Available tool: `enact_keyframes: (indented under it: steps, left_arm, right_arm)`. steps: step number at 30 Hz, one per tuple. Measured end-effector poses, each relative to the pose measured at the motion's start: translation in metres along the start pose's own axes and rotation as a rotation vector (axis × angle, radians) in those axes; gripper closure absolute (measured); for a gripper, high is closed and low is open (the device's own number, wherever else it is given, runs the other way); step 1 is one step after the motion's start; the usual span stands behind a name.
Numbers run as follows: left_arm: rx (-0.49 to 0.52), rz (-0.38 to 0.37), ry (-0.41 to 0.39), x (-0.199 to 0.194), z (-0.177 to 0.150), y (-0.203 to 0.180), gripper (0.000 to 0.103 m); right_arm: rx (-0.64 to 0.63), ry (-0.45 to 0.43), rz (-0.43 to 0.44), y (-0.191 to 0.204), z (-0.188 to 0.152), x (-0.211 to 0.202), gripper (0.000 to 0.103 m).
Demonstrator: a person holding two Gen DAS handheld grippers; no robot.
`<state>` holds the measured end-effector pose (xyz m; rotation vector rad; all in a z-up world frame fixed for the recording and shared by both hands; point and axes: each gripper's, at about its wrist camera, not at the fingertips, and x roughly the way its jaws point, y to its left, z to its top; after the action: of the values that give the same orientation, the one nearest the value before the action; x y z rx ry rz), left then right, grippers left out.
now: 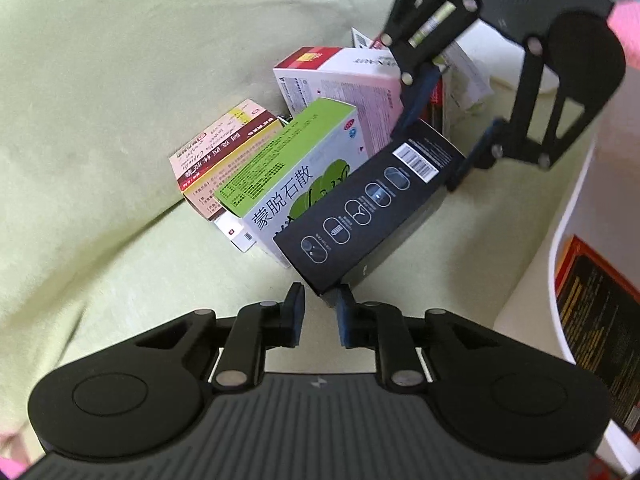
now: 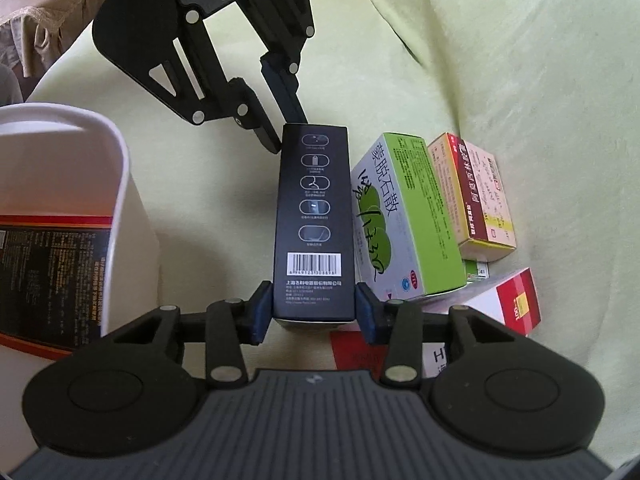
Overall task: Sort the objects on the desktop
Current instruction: 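Close the right gripper on the black barcode box and lift it, then carry the black box over the white bin and lower it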
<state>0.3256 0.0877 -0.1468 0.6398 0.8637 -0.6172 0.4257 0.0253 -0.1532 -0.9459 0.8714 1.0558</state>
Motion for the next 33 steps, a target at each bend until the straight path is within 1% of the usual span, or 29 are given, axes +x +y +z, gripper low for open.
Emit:
enact_keyframes:
  steps: [4, 6, 12, 14, 18, 22, 27, 33]
  left_arm:
    - [-0.008, -0.014, -0.006, 0.009, 0.001, 0.007, 0.079]
    - [-0.009, -0.014, -0.01, 0.009, 0.001, 0.008, 0.079]
    - [-0.017, 0.002, -0.023, -0.006, -0.004, 0.006, 0.08]
    - [-0.014, 0.016, -0.03, -0.018, -0.004, 0.005, 0.08]
    - [-0.021, 0.053, -0.072, -0.052, -0.001, 0.006, 0.08]
    - [-0.019, 0.084, -0.119, -0.089, 0.003, 0.001, 0.08]
    - [0.008, 0.122, -0.172, -0.134, 0.007, -0.021, 0.08]
    - [0.019, 0.123, -0.205, -0.173, 0.002, -0.058, 0.08]
  right_arm:
    - [0.023, -0.024, 0.008, -0.003, -0.001, 0.0, 0.064]
    - [0.021, -0.038, -0.003, -0.002, -0.002, -0.003, 0.064]
    - [-0.004, -0.07, -0.029, 0.008, 0.006, -0.019, 0.064]
    - [-0.012, -0.081, -0.038, 0.01, 0.011, -0.028, 0.064]
    - [-0.019, -0.115, -0.067, 0.012, 0.022, -0.052, 0.064]
    - [-0.018, -0.15, -0.099, 0.021, 0.027, -0.087, 0.064]
    - [-0.024, -0.171, -0.125, 0.042, 0.025, -0.13, 0.064]
    - [-0.036, -0.178, -0.13, 0.079, 0.015, -0.168, 0.064]
